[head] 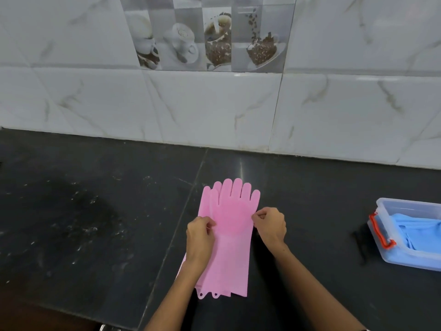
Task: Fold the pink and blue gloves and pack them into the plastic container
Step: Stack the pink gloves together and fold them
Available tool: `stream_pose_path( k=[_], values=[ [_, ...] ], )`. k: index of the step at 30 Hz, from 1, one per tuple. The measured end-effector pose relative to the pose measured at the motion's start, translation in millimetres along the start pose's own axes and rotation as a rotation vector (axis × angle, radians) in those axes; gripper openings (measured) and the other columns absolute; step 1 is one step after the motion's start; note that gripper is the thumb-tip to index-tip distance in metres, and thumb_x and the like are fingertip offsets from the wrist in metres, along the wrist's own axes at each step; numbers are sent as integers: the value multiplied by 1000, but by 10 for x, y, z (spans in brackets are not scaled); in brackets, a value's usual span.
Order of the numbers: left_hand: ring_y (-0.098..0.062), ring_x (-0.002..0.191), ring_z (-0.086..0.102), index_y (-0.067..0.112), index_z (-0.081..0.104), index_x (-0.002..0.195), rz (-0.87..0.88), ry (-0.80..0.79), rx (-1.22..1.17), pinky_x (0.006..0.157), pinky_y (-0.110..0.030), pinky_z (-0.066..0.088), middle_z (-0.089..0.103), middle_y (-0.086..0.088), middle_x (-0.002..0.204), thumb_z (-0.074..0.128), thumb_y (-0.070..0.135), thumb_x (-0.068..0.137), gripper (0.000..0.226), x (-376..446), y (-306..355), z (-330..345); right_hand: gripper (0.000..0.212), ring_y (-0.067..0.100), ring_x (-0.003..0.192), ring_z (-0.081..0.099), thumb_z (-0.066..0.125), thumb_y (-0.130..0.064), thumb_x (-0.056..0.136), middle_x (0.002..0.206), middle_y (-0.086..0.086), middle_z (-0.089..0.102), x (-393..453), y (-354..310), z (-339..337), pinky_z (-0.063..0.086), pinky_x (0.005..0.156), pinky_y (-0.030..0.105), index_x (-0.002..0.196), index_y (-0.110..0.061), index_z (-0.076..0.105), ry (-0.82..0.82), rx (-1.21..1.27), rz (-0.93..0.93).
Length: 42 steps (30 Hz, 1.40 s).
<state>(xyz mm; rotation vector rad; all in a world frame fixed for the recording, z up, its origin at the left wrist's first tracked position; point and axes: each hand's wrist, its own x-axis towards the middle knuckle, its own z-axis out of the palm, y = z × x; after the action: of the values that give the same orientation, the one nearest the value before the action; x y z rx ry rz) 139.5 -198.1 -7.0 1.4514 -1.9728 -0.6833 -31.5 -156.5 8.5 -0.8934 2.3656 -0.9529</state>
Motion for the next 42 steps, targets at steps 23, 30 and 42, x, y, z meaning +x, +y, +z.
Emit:
stream_pose_path(
  k=[23,30,42],
  values=[
    [-19,104,54,15,66,98,258,-171,61,82,-22,42,62,1,106,59,29,91,17,-88,436,513,46,28,134,36,50,-35,94,147,11,36,-41,974,-689,31,110,42,136,-20,43,75,-441,-243],
    [-12,69,49,17,49,80,182,-225,360,60,-22,35,62,0,82,59,40,89,26,52,418,417,52,22,147,3,24,-42,99,160,1,3,-19,1129,-421,5,118,47,148,-33,10,-7,-564,-291],
    [-16,71,59,6,65,88,234,-323,147,68,-21,47,70,-10,87,52,19,95,19,38,904,783,51,18,147,2,24,-38,100,160,-5,3,74,1285,-561,-3,117,39,148,-36,8,59,-540,-246]
  ],
)
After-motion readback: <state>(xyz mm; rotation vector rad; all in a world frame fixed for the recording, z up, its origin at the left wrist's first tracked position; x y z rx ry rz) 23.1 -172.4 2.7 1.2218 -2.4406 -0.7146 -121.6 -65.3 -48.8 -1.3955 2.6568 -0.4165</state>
